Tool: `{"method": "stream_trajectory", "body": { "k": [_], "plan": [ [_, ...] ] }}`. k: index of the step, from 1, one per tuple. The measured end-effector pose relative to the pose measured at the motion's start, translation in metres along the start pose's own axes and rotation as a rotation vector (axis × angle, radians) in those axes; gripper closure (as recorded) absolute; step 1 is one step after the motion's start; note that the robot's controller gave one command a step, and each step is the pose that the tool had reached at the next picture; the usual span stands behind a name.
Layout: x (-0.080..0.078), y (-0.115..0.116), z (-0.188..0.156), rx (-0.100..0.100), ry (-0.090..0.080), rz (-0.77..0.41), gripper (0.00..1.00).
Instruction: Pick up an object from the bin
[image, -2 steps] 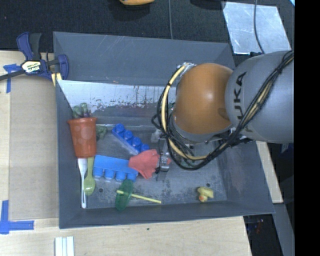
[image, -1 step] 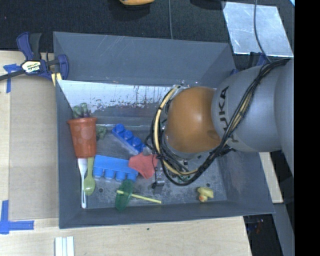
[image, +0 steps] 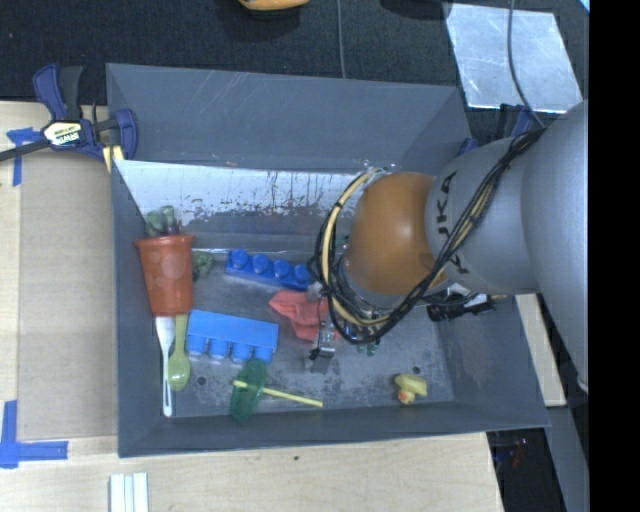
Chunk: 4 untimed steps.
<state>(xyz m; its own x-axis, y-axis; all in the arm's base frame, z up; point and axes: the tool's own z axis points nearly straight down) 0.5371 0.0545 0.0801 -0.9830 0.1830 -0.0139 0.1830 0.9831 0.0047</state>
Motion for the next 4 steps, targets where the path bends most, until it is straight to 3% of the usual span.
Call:
{"method": "stream_trajectory", "body": {
  "k": [1,2,3,4],
  "plan": [
    [-0.015,-0.014,0.008,-0.003,-0.005,-0.203,1.00],
    [-0.015,-0.014,0.008,-0.003,-0.005,-0.203,1.00],
    [-0.020,-0.017,-0.040,-0.002,0.001,-0.314,1.00],
    [-0.028,-0.021,-0.100,-0.002,0.002,-0.236,1.00]
  ]
}}
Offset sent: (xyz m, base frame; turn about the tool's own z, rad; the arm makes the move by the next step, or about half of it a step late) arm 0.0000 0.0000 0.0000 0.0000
